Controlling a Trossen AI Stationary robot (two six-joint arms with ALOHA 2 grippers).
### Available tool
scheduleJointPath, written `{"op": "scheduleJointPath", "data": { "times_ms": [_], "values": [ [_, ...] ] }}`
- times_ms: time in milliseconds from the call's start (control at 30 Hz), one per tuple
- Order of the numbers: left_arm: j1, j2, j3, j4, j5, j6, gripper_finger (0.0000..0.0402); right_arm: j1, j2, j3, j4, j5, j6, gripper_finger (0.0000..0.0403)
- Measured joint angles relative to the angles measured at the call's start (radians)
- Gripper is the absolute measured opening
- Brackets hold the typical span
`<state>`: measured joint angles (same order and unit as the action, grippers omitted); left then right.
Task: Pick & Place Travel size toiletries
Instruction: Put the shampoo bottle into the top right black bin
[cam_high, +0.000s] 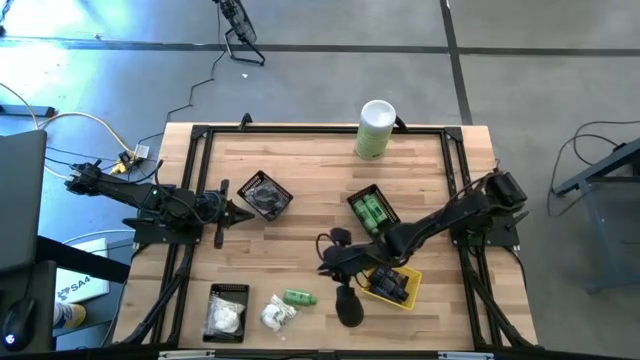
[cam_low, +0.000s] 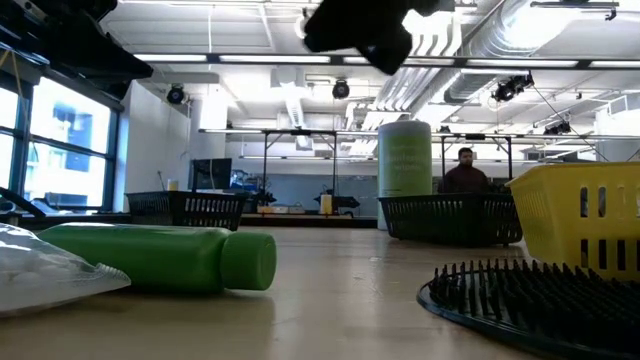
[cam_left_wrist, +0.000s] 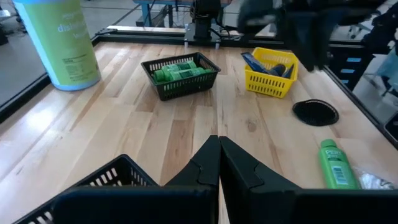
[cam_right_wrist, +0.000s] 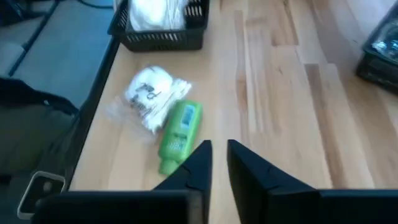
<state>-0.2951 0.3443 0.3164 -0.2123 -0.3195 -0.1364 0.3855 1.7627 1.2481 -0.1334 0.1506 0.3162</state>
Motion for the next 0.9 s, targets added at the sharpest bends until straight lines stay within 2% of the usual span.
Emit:
{"op": "scheduleJointPath", "data": {
  "times_ms": [133, 267, 367, 500, 733, 900],
  "values": [
    [0.0, 0.005, 0.0, 0.0, 0.017, -0.004, 0.0, 0.011, -0.063, 0.0, -0.104, 0.01, -0.02, 0.0009],
    [0.0, 0.047, 0.0, 0.001, 0.018, -0.027, 0.0, 0.022, -0.134, 0.0, -0.229, 0.07, -0.028, 0.0004],
    [0.0, 0.103, -0.001, 0.037, 0.017, -0.029, 0.0, 0.021, -0.198, -0.045, -0.251, 0.105, -0.03, 0.0004],
    [0.0, 0.19, -0.001, 0.147, 0.015, -0.025, 0.0, 0.018, -0.283, -0.176, -0.174, 0.12, -0.03, 0.0004],
    [0.0, 0.322, -0.001, 0.278, 0.019, -0.022, 0.0, -0.006, -0.484, -0.442, 0.08, 0.119, -0.049, 0.0004],
    [0.0, 0.397, 0.0, 0.33, 0.014, -0.026, 0.0, -0.032, -0.63, -0.552, 0.129, 0.119, -0.052, 0.0004]
  ]
}}
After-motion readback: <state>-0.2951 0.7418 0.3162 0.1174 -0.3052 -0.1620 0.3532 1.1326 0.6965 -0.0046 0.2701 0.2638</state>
